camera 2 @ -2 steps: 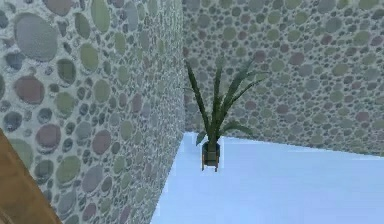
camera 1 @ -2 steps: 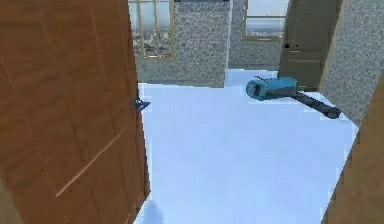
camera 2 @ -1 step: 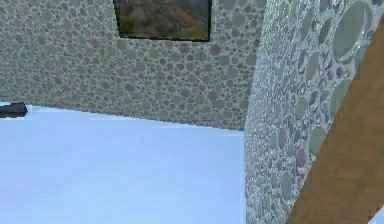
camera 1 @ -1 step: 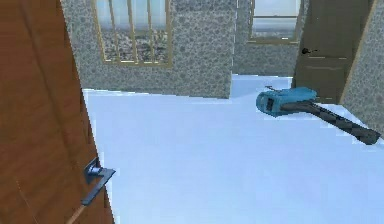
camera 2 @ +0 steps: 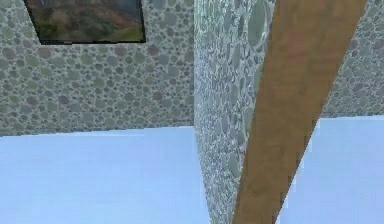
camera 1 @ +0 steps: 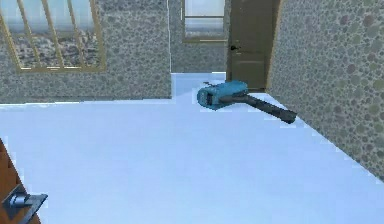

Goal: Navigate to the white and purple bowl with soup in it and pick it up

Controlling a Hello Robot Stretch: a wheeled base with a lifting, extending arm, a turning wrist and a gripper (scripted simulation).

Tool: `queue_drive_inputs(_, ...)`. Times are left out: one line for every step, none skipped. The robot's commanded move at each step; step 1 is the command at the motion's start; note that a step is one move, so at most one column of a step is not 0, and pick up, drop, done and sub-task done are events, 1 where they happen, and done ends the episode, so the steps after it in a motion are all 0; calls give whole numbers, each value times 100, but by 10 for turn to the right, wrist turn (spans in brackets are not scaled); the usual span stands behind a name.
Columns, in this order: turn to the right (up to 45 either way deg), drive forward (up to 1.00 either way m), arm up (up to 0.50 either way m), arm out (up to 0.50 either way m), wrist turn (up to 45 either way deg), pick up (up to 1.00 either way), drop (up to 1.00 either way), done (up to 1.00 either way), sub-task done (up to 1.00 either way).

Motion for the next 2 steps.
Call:
queue_drive_inputs(0,100,0,0,0,0,0,0,0)
queue_drive_inputs(30,0,0,0,0,0,0,0,0)
